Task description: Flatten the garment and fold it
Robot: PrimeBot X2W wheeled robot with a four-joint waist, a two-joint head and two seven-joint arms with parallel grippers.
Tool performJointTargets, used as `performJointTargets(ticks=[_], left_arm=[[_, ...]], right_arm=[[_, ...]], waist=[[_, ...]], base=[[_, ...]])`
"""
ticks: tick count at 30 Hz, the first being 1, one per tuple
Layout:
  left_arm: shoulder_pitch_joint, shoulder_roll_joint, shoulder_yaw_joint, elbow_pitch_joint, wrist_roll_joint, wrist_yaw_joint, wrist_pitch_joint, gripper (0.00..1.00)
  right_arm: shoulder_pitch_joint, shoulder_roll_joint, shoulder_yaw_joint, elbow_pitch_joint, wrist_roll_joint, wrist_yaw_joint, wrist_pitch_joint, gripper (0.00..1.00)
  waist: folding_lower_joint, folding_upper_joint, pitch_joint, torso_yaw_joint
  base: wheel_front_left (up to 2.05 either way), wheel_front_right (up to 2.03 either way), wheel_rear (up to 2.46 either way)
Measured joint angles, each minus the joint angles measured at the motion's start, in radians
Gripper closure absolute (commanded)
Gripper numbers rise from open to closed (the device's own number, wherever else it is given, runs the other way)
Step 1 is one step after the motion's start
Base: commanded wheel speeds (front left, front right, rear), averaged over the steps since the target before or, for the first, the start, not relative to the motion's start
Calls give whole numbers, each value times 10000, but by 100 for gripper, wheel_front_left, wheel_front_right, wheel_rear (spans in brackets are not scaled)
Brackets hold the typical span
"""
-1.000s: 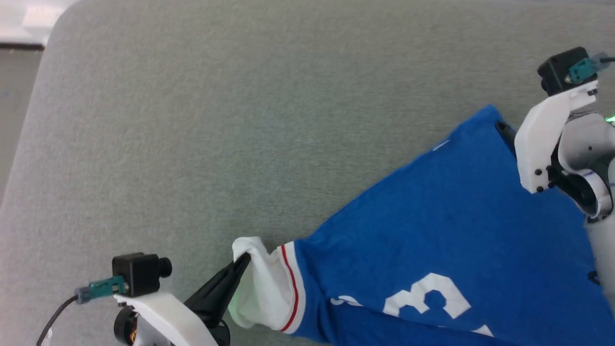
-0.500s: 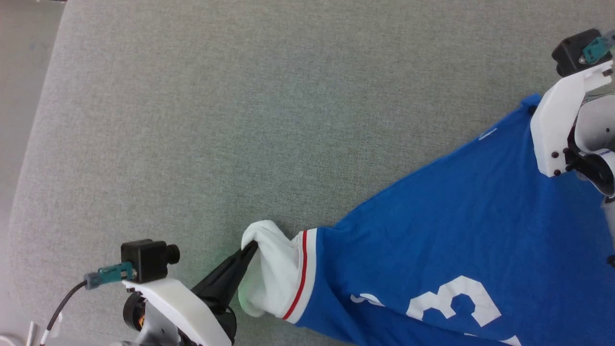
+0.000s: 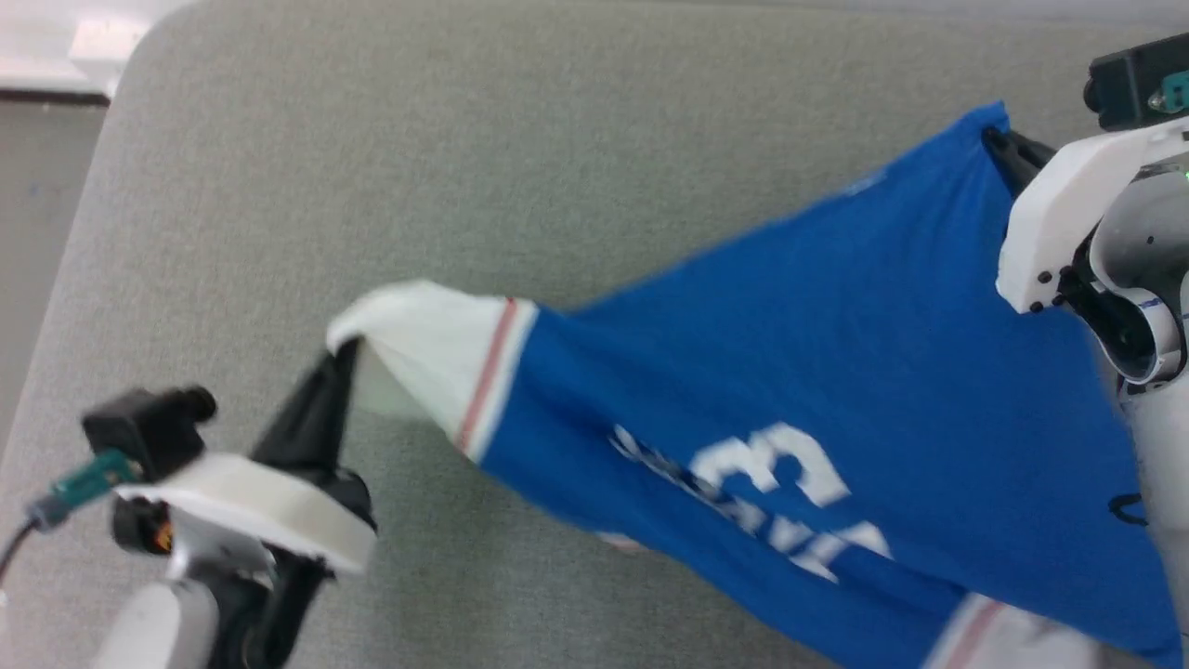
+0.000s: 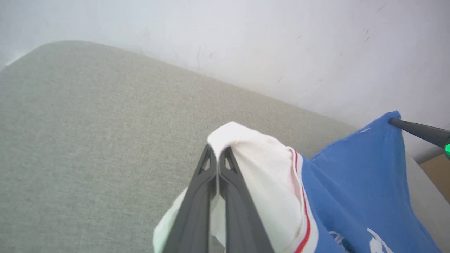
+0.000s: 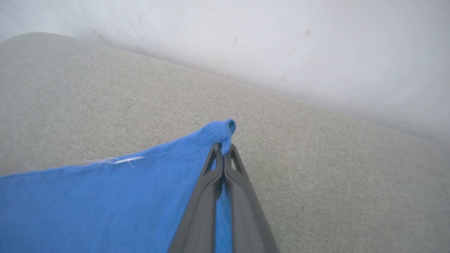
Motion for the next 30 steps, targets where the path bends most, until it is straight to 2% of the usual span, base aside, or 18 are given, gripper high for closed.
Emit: performJointTargets(ticks=[3, 7, 14, 21, 30], left_arm=[[-726, 84, 339, 148, 679, 650, -222, 100], [-1840, 165, 407, 428, 1294, 1135, -186, 100], [-4082, 303, 125, 1055, 1847, 1210, 295, 100], [-6276, 326, -144, 2286, 1973, 1181, 727, 100], [-9087, 330, -654, 4575, 2441, 579, 934, 100]], right_arm=[[0, 180, -140, -155, 12, -8, -491, 100], [-35, 389, -336, -380, -96, -8, -1204, 100], [-621, 1057, -571, -435, -487, -8, -2142, 100], [-1468, 1279, -393, 33, -631, -8, -2121, 100], [-3251, 1630, -48, 1154, -968, -8, -2063, 100]], waist=[[0, 0, -385, -226], [-1, 0, -933, -539], [-2, 0, -1916, -1108], [-3, 0, -2788, -1618], [-3, 0, -3090, -2224]], base=[[0, 0, 0], [0, 0, 0], [0, 0, 0], [0, 0, 0], [0, 0, 0]])
